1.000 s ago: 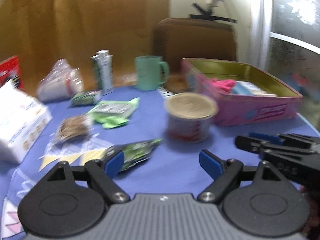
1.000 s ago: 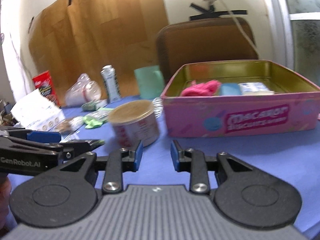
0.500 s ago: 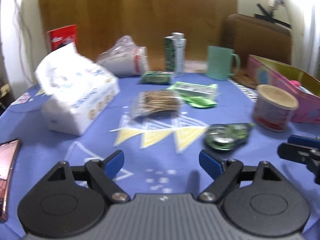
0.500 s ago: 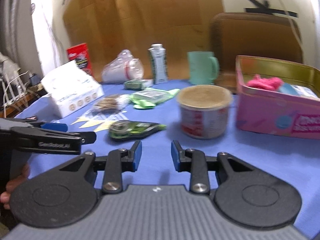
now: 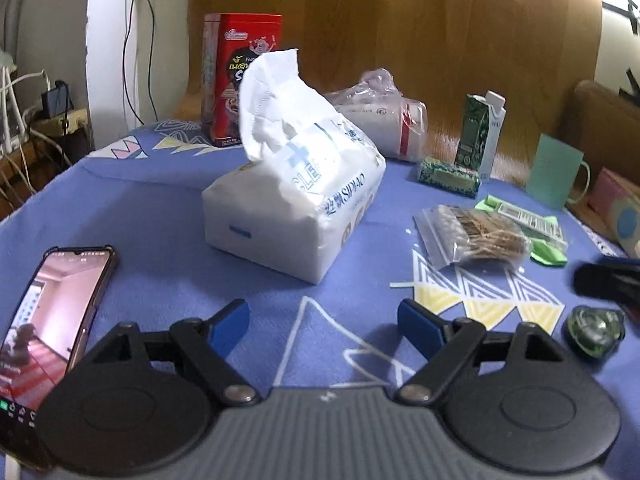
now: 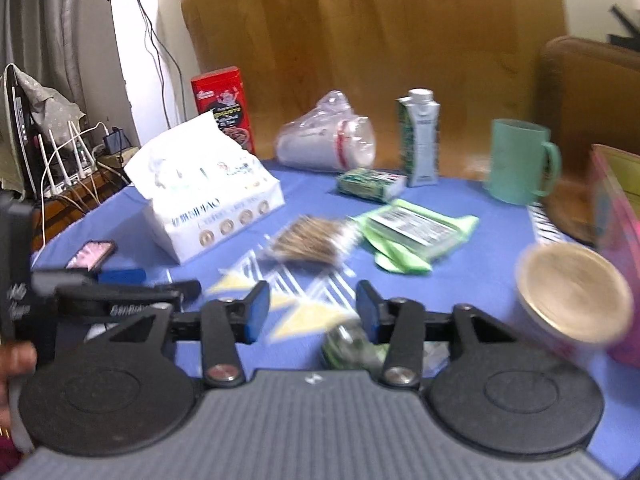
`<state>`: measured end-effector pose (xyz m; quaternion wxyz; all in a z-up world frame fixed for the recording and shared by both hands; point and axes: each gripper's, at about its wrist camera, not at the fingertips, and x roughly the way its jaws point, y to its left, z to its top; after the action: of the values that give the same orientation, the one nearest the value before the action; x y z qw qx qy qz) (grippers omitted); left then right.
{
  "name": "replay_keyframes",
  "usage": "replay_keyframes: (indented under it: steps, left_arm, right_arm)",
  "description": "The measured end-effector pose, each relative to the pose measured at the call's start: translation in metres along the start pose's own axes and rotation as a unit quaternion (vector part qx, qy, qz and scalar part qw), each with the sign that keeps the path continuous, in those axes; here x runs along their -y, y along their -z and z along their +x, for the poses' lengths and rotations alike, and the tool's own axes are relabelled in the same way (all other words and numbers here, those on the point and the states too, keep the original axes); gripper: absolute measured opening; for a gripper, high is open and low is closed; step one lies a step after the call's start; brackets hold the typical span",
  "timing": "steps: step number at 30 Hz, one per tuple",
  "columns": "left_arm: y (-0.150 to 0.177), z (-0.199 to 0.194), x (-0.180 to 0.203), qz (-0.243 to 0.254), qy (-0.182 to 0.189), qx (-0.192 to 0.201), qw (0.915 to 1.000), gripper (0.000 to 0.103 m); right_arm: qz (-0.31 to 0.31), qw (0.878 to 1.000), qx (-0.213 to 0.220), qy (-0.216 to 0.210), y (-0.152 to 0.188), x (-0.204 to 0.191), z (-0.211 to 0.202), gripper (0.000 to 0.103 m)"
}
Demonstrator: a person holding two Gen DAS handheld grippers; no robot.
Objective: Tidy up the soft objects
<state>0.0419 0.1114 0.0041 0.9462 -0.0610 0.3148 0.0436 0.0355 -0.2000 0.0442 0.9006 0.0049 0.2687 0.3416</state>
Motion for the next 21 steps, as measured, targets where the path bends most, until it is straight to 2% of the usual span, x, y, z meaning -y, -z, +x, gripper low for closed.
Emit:
replay_keyframes:
  steps: [4,9,10,11,12,14,17,21]
  left_arm:
    - [0.002,-0.002,-0.004,-0.013,0.000,0.007,0.9999,0.081]
    - [-0.002,-0.002,-0.009,-0.026,0.014,0.010,0.9995,0.081]
    - [-0.002,-0.002,-0.010,-0.030,0.017,0.011,0.9994,0.081]
    - [-0.003,-0.002,-0.012,-0.034,0.022,0.012,0.9991,0.081]
    - [-0.003,-0.003,-0.014,-0.040,0.027,0.014,0.9987,0.081]
    - [-0.003,-0.007,-0.023,-0.063,0.048,0.020,0.9966,0.081]
    - [-0.004,-0.009,-0.043,-0.113,0.089,0.026,0.9892,0.081]
    - [-0.001,-0.011,-0.055,-0.142,0.119,0.028,0.9822,0.077]
  right_arm:
    - [0.006,1.000,-0.026,-0.002,-0.021,0.003,0.037,0.054]
    - [0.081,0.993,-0.085,-0.007,-0.039,0.022,0.090,0.058]
    - [0.094,0.991,-0.097,-0.013,-0.038,0.026,0.098,0.056]
    - [0.097,0.990,-0.101,-0.018,-0.036,0.026,0.102,0.043]
    - [0.091,0.991,-0.097,-0.021,-0.036,0.025,0.102,0.036]
    - [0.096,0.990,-0.097,-0.033,-0.033,0.022,0.093,0.032]
    - [0.076,0.991,-0.093,-0.057,-0.021,0.011,0.070,0.031]
    - [0.041,0.992,-0.080,-0.089,0.008,-0.010,0.023,0.031]
